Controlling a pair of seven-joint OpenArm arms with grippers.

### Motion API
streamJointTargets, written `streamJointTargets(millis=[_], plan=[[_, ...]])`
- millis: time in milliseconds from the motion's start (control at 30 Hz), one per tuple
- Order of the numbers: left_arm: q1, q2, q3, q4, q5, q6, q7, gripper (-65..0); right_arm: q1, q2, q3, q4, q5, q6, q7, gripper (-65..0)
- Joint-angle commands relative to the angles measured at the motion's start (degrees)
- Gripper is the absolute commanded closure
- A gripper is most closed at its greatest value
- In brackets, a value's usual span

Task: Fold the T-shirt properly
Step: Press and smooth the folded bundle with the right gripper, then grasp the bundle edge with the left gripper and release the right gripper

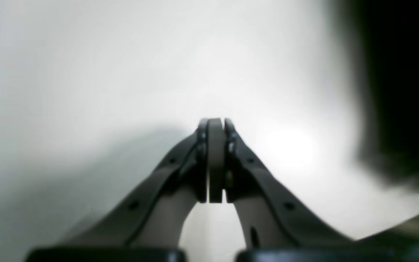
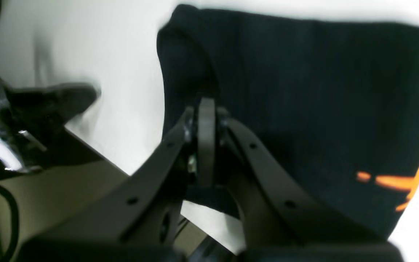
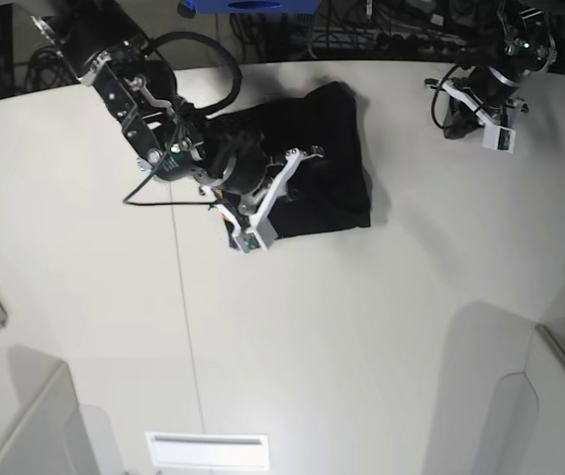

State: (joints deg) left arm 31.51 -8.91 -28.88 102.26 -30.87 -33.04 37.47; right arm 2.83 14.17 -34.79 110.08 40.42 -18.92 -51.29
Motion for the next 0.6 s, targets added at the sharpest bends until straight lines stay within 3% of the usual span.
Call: streamJointTargets(millis=[0, 167, 200, 267, 367, 433, 567], plan=[[0.1, -0.6, 0.0, 1.5, -3.1, -0.3, 0.5, 0.0, 0.2, 1.3, 1.3, 1.6, -0.6, 0.1, 3.1, 0.0], [-3.9, -2.0, 0.4, 2.1, -16.2, -0.3, 10.8, 0.0, -4.1, 4.2, 5.1, 2.5, -0.5, 0.1, 7.0, 0.0], [-4.6, -2.0, 0.4, 2.1, -17.8, -0.3, 12.1, -8.4, -4.7, 4.2, 5.9, 2.5, -0.5, 0.1, 7.0, 0.0], [-5.4, -1.9, 0.4, 2.1, -20.1, -0.3, 13.4, -31.4, -6.2, 4.2, 7.5, 2.6, -0.5, 0.3, 7.1, 0.0], [-6.8, -1.8, 2.4, 2.0, -22.3, -0.3, 13.4, -55.1, -7.6, 5.1, 9.4, 2.7, -0.5, 0.4, 7.2, 0.0], [-7.9, -1.8, 5.4, 0.6, -22.8, -0.3, 13.4, -62.5, -8.3, 5.1, 10.7, 2.8, -0.5, 0.4, 7.3, 0.0], [-11.4, -1.7, 10.6, -5.1, -22.8, -0.1, 13.2, -60.4, -10.5, 5.5, 14.7, 3.0, -0.5, 0.4, 7.3, 0.0]])
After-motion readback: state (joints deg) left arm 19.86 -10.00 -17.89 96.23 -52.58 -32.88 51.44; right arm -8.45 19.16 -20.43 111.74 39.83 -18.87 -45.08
